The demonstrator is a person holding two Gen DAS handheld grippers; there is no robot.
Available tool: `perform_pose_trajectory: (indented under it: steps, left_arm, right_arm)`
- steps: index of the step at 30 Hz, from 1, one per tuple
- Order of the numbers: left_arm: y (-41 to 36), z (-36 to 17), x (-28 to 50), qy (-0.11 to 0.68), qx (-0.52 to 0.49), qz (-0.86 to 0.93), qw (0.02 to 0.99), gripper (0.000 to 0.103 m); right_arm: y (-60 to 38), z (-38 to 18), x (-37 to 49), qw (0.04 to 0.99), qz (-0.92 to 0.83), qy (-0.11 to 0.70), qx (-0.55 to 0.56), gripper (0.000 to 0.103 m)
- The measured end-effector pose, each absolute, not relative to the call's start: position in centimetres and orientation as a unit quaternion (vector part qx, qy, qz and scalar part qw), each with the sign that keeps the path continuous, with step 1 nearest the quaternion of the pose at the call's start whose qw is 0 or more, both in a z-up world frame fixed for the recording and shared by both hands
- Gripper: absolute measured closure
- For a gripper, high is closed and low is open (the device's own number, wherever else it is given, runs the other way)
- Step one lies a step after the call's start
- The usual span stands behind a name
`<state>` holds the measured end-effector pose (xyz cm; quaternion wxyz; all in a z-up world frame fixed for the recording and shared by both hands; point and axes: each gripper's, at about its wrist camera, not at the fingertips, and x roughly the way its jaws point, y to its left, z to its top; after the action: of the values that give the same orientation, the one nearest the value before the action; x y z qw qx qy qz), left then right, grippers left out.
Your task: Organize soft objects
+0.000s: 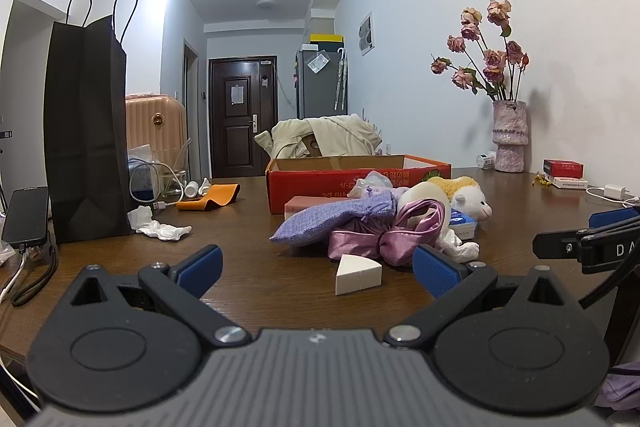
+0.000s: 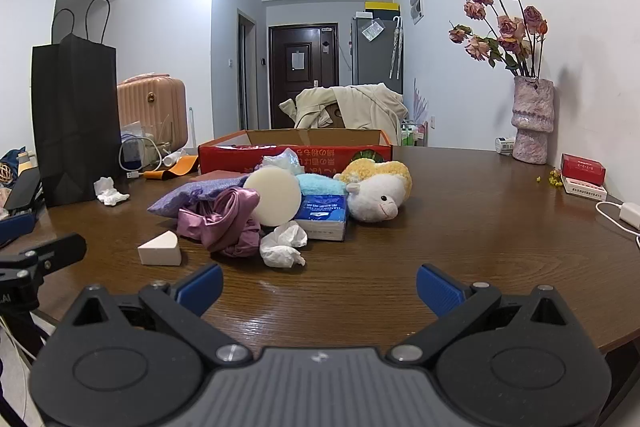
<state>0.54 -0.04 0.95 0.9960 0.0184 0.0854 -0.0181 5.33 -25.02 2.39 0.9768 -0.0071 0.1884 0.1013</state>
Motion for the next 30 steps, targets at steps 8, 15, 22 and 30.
perform_pose_trajectory:
  steps: [8, 15, 22, 30]
  left_arm:
    - [-0.05, 1.02, 0.60, 0.086, 0.018, -0.018, 0.996, 0.000]
    - [-0.07, 0.79, 0.62, 0.086, 0.019, -0.018, 0.996, 0.000]
    - [-0.08, 0.81, 0.66, 0.087, 0.019, -0.019, 0.996, 0.000]
    - [-0.07, 0.82, 0.65, 0.087, 0.018, -0.018, 0.996, 0.000]
  right_arm:
    - [-24.98, 2.32, 5.39, 0.976, 0.103, 0.190, -0.007, 0.000]
    - [-24.96, 2.27, 5.49, 0.976, 0.104, 0.191, -0.007, 0.000]
    - [-24.96, 2.25, 5.49, 0.976, 0.104, 0.192, -0.007, 0.000]
    - [-24.96, 2.24, 5.48, 0.976, 0.104, 0.192, -0.007, 0.000]
